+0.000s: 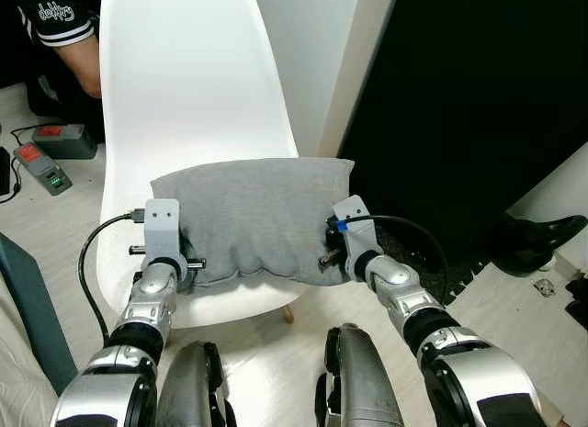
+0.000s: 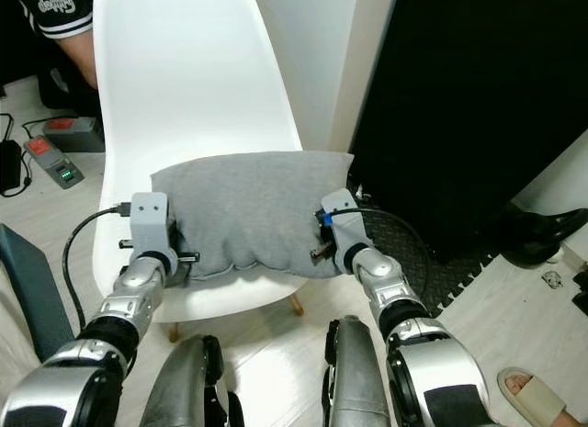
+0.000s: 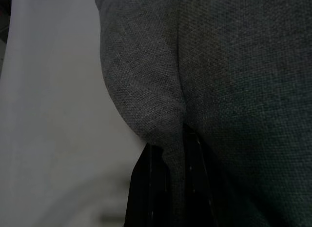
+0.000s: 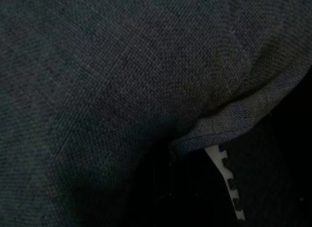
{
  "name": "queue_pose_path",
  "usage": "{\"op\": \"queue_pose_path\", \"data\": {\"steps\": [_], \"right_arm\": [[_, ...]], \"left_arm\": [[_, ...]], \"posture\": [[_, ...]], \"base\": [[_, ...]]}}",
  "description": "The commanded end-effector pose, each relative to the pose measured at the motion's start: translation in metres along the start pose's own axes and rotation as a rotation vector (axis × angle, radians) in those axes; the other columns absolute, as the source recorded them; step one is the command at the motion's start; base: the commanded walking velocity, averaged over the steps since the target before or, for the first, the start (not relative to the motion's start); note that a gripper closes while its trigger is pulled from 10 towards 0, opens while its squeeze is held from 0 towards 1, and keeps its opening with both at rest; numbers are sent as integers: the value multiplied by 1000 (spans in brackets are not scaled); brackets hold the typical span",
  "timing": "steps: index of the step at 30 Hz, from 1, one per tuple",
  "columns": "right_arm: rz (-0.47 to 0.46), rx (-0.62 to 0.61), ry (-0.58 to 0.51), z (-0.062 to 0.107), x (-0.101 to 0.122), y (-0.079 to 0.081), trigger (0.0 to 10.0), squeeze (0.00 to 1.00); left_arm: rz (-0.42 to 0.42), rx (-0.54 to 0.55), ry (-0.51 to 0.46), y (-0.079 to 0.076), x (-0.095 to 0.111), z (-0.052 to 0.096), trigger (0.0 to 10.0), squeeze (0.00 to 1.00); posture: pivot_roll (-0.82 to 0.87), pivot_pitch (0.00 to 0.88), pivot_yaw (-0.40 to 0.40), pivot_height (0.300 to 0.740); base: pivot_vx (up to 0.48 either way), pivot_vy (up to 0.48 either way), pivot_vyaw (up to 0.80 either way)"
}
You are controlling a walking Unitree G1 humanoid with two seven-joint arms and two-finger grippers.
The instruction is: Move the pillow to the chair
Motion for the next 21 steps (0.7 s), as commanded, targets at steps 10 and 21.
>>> {"op": "queue_pose_path", "data": {"steps": [10,21], "right_arm": [[-33,113,-74,-5,14,16,10000,1000],[-31,172,-80,8,-4,9,10000,1000]], "left_arm": [[27,-141,-19,-25,2,0,10000,1000],[56,-149,-18,-9,-12,10,10000,1000]], "posture": [[-6,305,-71,594],[-5,261,-67,594]], "base": [[0,0,0],[0,0,0]]}}
Point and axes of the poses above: a point about 5 cm out from each wrist's last joint towards the gripper, its own z axis pointing back from the gripper into the wrist, its own x axis along the axis of the wrist's last joint, y = z × x, the point moved 2 cm from there along -z, pointing out of the wrist towards the gripper, and after that the axes turned 10 degrees about z, right-handed, at the moved point
